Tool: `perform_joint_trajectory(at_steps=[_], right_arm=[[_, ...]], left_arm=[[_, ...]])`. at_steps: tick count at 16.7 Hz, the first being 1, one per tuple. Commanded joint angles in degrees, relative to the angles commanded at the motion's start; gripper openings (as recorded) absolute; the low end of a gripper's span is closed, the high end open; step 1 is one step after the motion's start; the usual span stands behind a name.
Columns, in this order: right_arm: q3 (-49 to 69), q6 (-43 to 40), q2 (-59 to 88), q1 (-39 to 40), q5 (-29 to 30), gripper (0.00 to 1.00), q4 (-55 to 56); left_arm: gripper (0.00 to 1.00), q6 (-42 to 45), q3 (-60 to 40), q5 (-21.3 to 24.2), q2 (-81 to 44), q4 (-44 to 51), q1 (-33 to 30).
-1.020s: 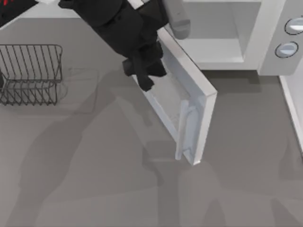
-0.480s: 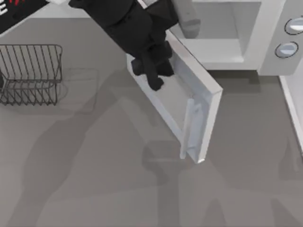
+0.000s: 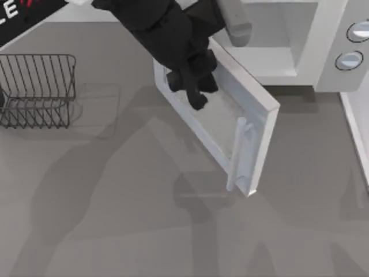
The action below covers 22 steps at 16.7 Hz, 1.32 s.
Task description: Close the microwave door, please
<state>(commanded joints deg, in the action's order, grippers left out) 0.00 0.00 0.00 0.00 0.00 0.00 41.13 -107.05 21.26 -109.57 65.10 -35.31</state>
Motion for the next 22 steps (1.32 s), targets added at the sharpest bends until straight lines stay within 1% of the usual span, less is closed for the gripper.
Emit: perform_joint_trajectory(at_steps=[7, 12, 18, 22], right_arm=[[0.0, 0.0, 0.0, 0.0, 0.0, 1.00, 0.0], [0.0, 0.0, 0.0, 0.0, 0.0, 1.00, 0.0], [0.0, 0.0, 0.0, 0.0, 0.0, 1.00, 0.0], [0.0, 0.0, 0.0, 0.0, 0.0, 1.00, 0.0]], left_arm=[[0.00, -2.0, -2.8, -0.8, -2.1, 0.0, -2.0], [0.00, -2.0, -2.6, -1.0, -1.9, -0.1, -1.8], [0.00, -3.1, -1.2, -3.0, -4.3, 1.2, -5.0], [0.00, -3.9, -2.8, -2.8, -5.5, 2.1, -6.1]])
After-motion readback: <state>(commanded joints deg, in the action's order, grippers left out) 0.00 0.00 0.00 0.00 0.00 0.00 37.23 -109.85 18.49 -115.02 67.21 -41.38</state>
